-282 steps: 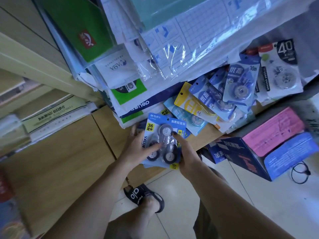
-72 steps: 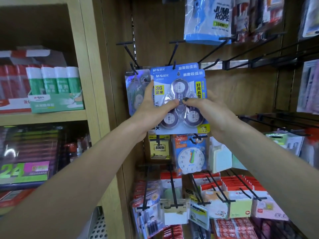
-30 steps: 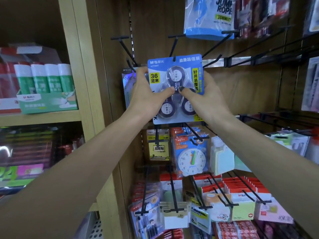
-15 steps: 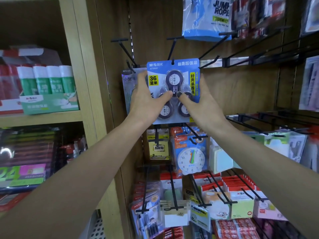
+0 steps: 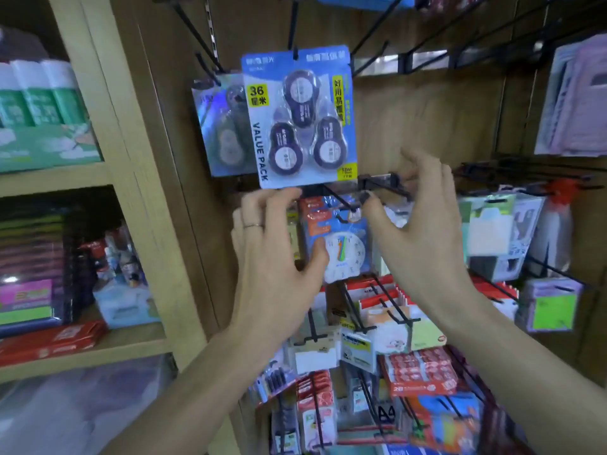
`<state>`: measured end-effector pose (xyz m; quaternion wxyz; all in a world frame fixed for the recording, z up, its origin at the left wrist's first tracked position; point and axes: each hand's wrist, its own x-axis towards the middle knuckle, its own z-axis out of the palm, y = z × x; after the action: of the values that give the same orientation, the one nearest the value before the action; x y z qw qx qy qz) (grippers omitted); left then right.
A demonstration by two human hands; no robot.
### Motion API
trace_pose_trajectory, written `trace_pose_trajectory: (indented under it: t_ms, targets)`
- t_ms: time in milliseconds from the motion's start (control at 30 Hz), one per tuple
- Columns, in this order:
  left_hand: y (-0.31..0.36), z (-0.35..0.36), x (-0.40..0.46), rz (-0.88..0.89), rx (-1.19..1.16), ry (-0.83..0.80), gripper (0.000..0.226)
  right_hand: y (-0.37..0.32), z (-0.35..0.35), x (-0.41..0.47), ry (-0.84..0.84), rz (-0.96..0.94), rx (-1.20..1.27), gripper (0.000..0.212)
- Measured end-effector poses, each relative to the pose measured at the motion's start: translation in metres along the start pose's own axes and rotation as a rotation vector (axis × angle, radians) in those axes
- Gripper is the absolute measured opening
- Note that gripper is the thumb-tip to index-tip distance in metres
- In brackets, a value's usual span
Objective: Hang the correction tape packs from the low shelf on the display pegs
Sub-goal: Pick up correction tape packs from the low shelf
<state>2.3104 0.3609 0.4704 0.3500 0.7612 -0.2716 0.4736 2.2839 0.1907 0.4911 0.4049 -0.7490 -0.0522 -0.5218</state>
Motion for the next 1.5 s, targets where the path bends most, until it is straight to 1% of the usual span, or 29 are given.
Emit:
trace_pose_trajectory:
  t_ms: [100,233,333,467,533,600,733,833,933,1033,1100,1167,1267,1300,1400,1467,1500]
  targets:
    - [-0.005,0.025,-0.066,-0.014,-0.048,-0.146,0.046,0.028,-0.008,-0.049,0.011,0.12,0.031,0.046]
    - [-0.017,0.059,-0.161,-0.131,-0.104,-0.386,0.04,0.083,-0.016,-0.136,-0.014,0.331,-0.009,0.038]
    - [-0.026,0.08,-0.234,-0.206,-0.111,-0.605,0.041,0.119,-0.023,-0.214,-0.064,0.54,-0.048,0.026]
    - [-0.039,0.098,-0.327,-0.298,-0.094,-0.882,0.038,0.16,-0.033,-0.321,-0.102,0.887,-0.141,0.021]
    - [-0.046,0.104,-0.371,-0.362,-0.091,-0.992,0.04,0.177,-0.037,-0.373,-0.136,1.072,-0.188,0.022]
    - [-0.052,0.108,-0.416,-0.468,-0.102,-1.094,0.04,0.192,-0.043,-0.423,-0.142,1.231,-0.259,0.026]
    - [-0.059,0.111,-0.491,-0.682,-0.081,-1.29,0.04,0.212,-0.055,-0.505,-0.184,1.45,-0.358,0.025]
    - [-0.063,0.12,-0.547,-0.838,-0.072,-1.433,0.044,0.231,-0.066,-0.571,-0.243,1.619,-0.426,0.032]
    - [-0.062,0.133,-0.589,-0.961,-0.078,-1.534,0.046,0.252,-0.074,-0.622,-0.269,1.757,-0.468,0.037]
    - [-0.061,0.154,-0.629,-1.067,-0.083,-1.609,0.051,0.279,-0.079,-0.662,-0.324,1.835,-0.465,0.049]
    - [-0.062,0.172,-0.656,-1.173,-0.073,-1.634,0.054,0.301,-0.08,-0.682,-0.323,1.851,-0.462,0.057]
    - [-0.064,0.192,-0.681,-1.283,-0.065,-1.635,0.058,0.327,-0.082,-0.698,-0.311,1.825,-0.502,0.06]
    - [-0.066,0.221,-0.712,-1.417,-0.08,-1.597,0.068,0.366,-0.084,-0.708,-0.308,1.727,-0.596,0.064]
    - [-0.067,0.23,-0.722,-1.465,-0.082,-1.575,0.068,0.377,-0.084,-0.708,-0.331,1.691,-0.64,0.066]
    - [-0.066,0.254,-0.746,-1.617,-0.083,-1.508,0.052,0.408,-0.082,-0.709,-0.473,1.515,-0.804,0.06]
    - [-0.066,0.267,-0.763,-1.722,-0.1,-1.456,0.046,0.425,-0.078,-0.71,-0.508,1.494,-0.807,0.057]
    - [-0.066,0.273,-0.77,-1.763,-0.107,-1.439,0.039,0.431,-0.076,-0.712,-0.511,1.522,-0.788,0.061]
